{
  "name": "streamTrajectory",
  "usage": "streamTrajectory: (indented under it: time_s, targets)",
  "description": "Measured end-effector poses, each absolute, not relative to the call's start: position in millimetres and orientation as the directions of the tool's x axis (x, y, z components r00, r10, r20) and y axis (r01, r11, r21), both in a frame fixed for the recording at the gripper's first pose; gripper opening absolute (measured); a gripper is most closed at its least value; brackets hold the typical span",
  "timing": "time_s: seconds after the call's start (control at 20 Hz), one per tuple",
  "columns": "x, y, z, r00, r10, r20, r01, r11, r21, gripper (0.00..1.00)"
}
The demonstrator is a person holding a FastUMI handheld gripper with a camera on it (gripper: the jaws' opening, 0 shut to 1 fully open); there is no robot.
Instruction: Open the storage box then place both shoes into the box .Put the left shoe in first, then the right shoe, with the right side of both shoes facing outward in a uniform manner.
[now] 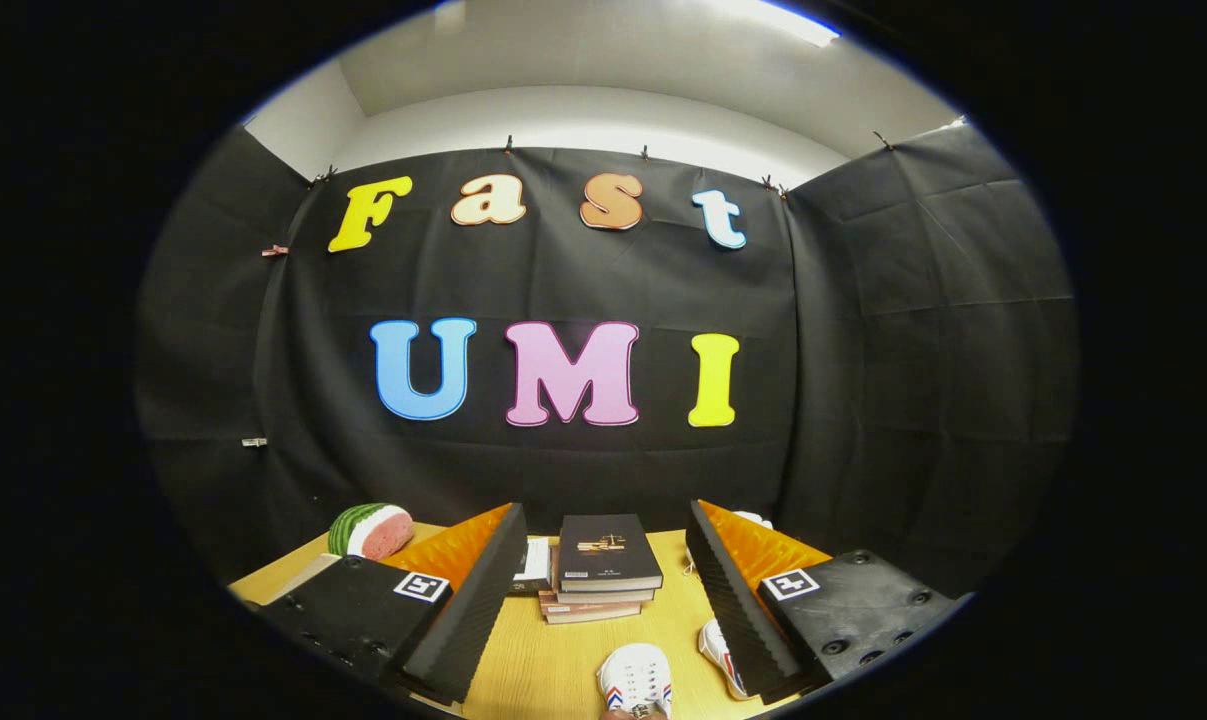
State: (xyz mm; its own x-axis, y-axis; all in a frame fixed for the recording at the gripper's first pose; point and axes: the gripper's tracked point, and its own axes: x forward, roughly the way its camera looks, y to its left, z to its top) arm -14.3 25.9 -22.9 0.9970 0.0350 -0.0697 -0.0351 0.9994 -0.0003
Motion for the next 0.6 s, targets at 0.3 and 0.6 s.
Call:
streamTrajectory:
  time_s: [0.3, 0.6]
  targets:
    - [-9.7, 54.8, -57.7, 0.969, 0.133, -0.208, -0.117, 0.989, 0.086, 0.97]
    - [-10.4, 101.4, -122.9, 0.838, 0.314, -0.446, -0.230, 0.945, 0.234, 0.98]
